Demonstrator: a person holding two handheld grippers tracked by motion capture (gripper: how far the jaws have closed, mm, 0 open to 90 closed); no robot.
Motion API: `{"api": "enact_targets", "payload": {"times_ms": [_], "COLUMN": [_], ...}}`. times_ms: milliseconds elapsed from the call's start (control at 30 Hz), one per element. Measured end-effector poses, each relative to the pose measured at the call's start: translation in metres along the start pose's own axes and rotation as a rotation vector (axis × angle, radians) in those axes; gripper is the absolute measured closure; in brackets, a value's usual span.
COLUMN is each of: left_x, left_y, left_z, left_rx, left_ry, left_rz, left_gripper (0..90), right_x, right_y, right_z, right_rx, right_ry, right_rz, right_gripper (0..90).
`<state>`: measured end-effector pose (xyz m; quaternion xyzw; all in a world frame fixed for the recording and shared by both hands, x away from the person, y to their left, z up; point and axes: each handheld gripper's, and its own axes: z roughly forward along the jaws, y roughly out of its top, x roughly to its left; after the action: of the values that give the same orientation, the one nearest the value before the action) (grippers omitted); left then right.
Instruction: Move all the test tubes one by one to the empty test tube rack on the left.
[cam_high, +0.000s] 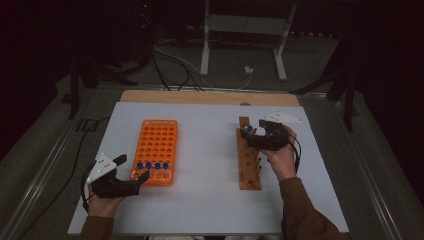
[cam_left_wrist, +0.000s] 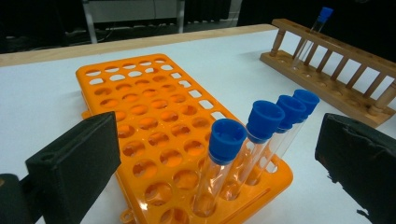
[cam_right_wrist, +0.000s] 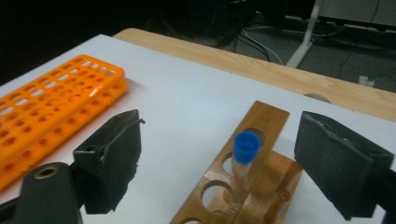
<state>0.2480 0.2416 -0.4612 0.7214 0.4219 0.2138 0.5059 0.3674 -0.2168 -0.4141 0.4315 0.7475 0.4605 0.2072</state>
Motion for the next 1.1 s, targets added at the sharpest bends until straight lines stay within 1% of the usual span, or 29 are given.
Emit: {"api": "enact_targets", "payload": {"times_ms": [133,300,467,567,667,800,867,1033,1100], "left_x": [-0.001,-0.001,-0.001,-0.001,-0.001,-0.001,-0.001,-0.001,0.0], "left_y": [0.0,0.0,-0.001,-0.001,-0.001,-0.001,-0.001,-0.001,-0.001], "left_z": [0.0,0.0,-0.001,-0.001,-0.001,-0.001,-0.001,-0.001,-0.001], "left_rx": [-0.001,0.001,0.0,-0.001,-0.002,-0.002,-0.003,-0.003,-0.002], "left_ry": [-0.003,-0.001,-0.001,-0.001,-0.002,-0.002,-0.002,-0.002,-0.002], "left_rz": [0.0,-0.002,-0.006,-0.007,-0.009,-0.009,-0.01,-0.009,-0.01], "left_gripper": [0.8,0.8,0.8,0.8,0.8,0.8,0.8,0.8,0.8], "right_x": [-0.002,-0.005,-0.007,-0.008,-0.008,-0.01,-0.01,-0.01,-0.01], "right_y": [-0.002,-0.007,-0.013,-0.017,-0.02,-0.024,-0.024,-0.024,-0.025], "right_z": [0.004,0.011,0.019,0.023,0.026,0.028,0.029,0.033,0.034], "right_rx": [0.015,0.039,0.067,0.078,0.079,0.072,0.073,0.072,0.074], "right_ry": [-0.011,-0.008,-0.019,-0.021,-0.037,-0.04,-0.044,-0.055,-0.063], "right_rz": [0.005,0.003,0.013,0.013,0.016,0.02,0.016,0.013,0.01], "right_gripper": [15.8,14.7,16.7,23.6,34.5,49.4,55.4,65.3,67.5]}}
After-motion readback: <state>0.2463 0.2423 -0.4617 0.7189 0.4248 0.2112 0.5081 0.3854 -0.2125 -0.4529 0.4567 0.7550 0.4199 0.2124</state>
